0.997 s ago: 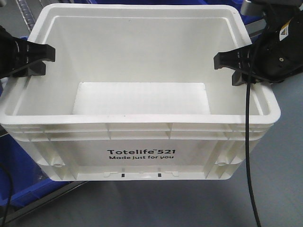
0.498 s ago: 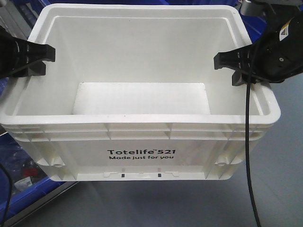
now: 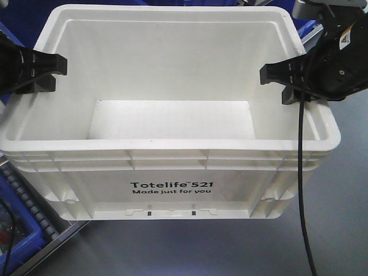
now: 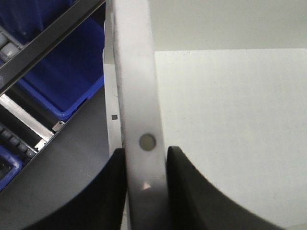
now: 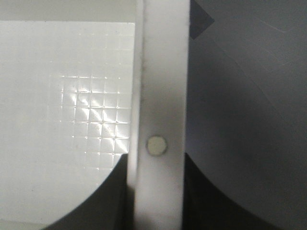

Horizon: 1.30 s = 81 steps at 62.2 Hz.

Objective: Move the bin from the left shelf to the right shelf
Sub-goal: 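Keep the crate gripped by both rims while the base turns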

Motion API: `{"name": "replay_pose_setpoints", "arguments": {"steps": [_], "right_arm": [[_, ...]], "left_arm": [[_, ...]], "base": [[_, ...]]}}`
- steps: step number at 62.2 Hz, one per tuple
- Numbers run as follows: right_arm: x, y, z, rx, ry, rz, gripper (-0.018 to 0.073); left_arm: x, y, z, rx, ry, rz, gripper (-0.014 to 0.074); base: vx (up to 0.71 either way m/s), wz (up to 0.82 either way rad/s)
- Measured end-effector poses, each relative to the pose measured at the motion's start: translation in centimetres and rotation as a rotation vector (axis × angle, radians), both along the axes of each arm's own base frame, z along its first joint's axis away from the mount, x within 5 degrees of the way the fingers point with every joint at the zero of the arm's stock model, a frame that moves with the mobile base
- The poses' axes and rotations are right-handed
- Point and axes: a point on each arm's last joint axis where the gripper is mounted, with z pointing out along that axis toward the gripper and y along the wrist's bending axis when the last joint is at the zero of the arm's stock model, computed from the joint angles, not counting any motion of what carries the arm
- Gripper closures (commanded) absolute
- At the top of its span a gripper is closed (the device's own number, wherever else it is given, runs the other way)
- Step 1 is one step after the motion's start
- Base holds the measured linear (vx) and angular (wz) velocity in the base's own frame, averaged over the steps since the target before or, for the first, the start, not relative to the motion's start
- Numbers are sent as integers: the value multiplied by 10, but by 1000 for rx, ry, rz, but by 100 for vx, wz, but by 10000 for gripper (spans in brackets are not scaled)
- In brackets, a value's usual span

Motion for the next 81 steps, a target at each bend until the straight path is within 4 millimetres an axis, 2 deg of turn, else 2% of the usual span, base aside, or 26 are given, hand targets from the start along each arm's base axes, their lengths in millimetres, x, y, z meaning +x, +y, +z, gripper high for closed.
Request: {"name": "replay_pose_setpoints", "arguments": {"steps": [81], "right_arm": [[0,0,0,0,0,0,530]], "left_arm": [[0,0,0,0,0,0,444]], "base": [[10,-41]]}}
